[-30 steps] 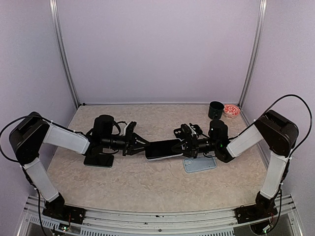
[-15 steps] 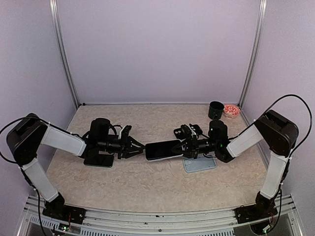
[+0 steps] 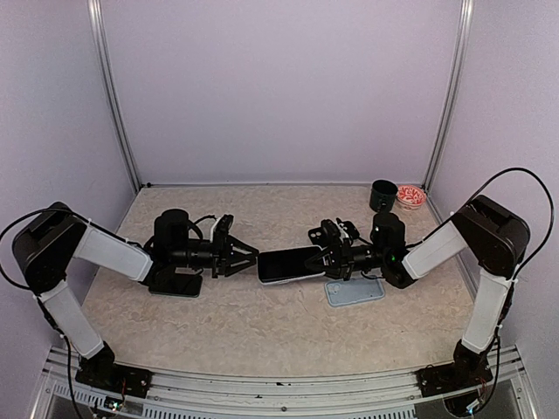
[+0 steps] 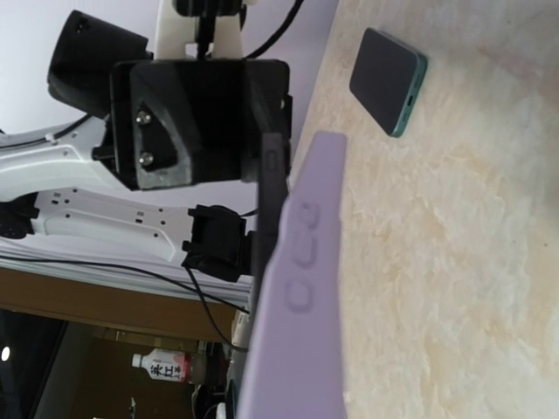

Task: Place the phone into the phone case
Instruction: Press the phone with the phone case.

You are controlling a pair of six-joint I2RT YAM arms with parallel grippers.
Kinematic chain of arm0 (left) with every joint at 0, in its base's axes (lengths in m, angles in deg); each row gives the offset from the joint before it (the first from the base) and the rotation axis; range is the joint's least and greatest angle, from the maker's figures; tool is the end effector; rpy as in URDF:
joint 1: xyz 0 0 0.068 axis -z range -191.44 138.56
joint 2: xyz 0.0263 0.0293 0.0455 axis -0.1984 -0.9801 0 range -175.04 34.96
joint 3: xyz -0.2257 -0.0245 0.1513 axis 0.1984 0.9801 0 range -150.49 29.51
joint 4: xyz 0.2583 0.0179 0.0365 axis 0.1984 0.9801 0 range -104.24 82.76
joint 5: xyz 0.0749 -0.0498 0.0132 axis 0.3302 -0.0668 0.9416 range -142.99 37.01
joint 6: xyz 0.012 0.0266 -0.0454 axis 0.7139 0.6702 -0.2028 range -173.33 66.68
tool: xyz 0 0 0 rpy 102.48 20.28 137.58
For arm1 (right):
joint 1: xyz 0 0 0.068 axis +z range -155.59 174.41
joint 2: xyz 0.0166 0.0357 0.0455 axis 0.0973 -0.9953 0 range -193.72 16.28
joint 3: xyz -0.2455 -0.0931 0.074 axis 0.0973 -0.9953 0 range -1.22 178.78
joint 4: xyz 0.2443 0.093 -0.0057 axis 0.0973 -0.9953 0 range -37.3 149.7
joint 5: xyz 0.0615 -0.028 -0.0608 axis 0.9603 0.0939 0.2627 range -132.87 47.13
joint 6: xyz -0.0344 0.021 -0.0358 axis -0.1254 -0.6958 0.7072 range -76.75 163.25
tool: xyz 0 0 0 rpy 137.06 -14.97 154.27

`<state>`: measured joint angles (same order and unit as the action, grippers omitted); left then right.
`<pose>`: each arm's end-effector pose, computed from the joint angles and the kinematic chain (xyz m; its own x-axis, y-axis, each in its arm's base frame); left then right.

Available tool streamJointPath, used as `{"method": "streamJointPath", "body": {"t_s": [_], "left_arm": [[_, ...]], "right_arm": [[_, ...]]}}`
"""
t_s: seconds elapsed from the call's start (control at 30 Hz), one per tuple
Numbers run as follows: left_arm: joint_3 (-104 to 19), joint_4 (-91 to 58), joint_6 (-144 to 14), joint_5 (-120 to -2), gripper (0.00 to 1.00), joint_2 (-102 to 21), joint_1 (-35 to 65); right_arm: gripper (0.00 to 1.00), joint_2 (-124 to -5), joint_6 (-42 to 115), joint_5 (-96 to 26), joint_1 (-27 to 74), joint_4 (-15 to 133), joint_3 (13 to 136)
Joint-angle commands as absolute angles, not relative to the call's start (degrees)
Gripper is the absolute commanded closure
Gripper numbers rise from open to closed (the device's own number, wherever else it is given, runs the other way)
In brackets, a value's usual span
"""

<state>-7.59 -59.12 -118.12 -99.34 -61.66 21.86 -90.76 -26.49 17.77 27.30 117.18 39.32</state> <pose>0.2548 -0.1982 0.1701 -0.9623 -0.1151 -0.2466 0.2195 0.2076 -0.9533 0.2690 0.2110 0.1508 -0.9735 -0.0816 -0.2138 -0.2190 0.0608 0.9738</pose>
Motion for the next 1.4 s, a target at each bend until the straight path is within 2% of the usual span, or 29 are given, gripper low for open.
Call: {"method": "streamJointPath", "body": {"t_s": [0.0, 0.33, 0.4, 0.77, 0.93, 1.07, 1.37], "left_arm": [[-6.44, -66.04, -119.95, -100.67, 0.64, -63.52, 22.39], [-7.28, -65.57, -118.40, -100.19, 0.50, -64.52, 23.34], [-7.40, -65.56, -118.23, -100.12, 0.43, -64.53, 23.45], [-7.53, -69.52, -119.95, -100.98, 0.41, -65.69, 24.60], [-8.73, -71.58, -121.19, -101.85, 0.42, -66.80, 25.61], [-9.16, -73.52, -122.62, -102.36, 0.48, -67.47, 26.13], [-9.07, -76.10, -124.17, -102.99, 0.74, -68.04, 26.34]], "right_arm": [[0.88, -88.77, -27.80, 19.58, 26.75, 123.31, 40.03], [0.88, -87.13, -28.33, 19.62, 26.82, 123.22, 40.09], [0.88, -86.88, -28.53, 19.58, 26.78, 123.42, 40.09], [0.88, -86.70, -29.24, 19.62, 26.92, 124.19, 39.98], [0.88, -87.51, -30.19, 19.75, 27.32, 125.98, 39.91], [0.88, -87.99, -30.16, 20.00, 27.53, 126.10, 39.83], [0.88, -88.96, -28.36, 20.36, 27.55, 124.34, 39.53]]}}
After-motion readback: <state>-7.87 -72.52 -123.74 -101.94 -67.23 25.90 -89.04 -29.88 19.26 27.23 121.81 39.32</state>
